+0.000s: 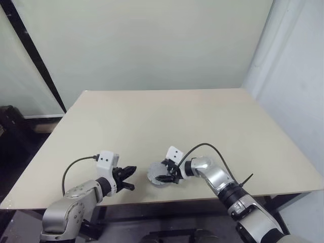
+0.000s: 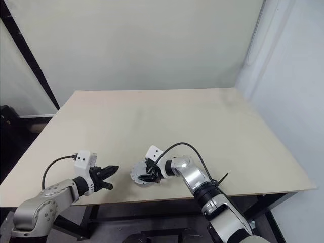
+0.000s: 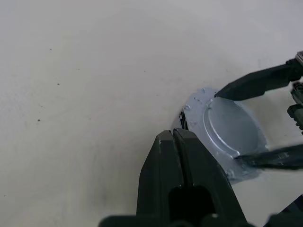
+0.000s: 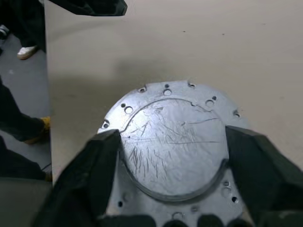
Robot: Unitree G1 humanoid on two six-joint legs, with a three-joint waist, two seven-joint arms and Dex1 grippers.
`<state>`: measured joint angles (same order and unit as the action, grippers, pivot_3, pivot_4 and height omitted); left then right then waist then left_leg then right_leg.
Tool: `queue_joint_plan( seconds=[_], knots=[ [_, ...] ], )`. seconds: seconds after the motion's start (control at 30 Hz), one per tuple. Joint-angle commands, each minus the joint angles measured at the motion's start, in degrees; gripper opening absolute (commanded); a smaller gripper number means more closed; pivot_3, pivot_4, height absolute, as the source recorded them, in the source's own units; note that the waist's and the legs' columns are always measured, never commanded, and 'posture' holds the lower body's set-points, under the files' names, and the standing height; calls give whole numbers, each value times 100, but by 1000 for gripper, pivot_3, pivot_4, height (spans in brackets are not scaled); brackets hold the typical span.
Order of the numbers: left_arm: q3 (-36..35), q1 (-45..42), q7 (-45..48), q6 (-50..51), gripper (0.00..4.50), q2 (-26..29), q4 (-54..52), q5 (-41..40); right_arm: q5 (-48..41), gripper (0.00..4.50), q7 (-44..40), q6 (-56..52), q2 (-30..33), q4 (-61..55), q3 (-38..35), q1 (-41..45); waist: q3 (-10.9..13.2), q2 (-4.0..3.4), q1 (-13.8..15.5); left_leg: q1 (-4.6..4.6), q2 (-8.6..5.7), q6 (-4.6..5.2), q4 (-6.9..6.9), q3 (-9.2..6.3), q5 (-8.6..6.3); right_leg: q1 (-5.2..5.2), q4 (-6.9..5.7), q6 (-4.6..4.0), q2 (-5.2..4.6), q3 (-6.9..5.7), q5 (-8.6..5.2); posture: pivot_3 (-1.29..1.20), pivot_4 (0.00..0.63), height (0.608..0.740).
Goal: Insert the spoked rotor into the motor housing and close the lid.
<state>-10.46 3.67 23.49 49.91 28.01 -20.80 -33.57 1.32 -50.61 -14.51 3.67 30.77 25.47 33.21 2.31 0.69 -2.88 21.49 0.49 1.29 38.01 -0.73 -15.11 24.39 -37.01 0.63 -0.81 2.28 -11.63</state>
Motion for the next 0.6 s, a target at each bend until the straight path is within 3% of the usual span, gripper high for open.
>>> queue_joint_plan(
  seconds=[0.03, 0.6],
  knots=[
    [-49, -132, 39, -68, 0, 72, -75, 40, 31, 3237, -61, -95, -13, -150, -13, 169, 0, 0, 0, 0, 0, 0, 0, 0, 0, 0, 0, 0, 0, 0, 0, 0, 0, 740],
    [102, -199, 171, -116, 0, 52, 10, 194, 547, 3237, -100, -1400, 82, -483, 565, 456, -2, -1, -1, -7, -1, 0, 1, 1, 0, -4, -3, 0, -1, 0, 0, 0, 0, 740]
  ],
)
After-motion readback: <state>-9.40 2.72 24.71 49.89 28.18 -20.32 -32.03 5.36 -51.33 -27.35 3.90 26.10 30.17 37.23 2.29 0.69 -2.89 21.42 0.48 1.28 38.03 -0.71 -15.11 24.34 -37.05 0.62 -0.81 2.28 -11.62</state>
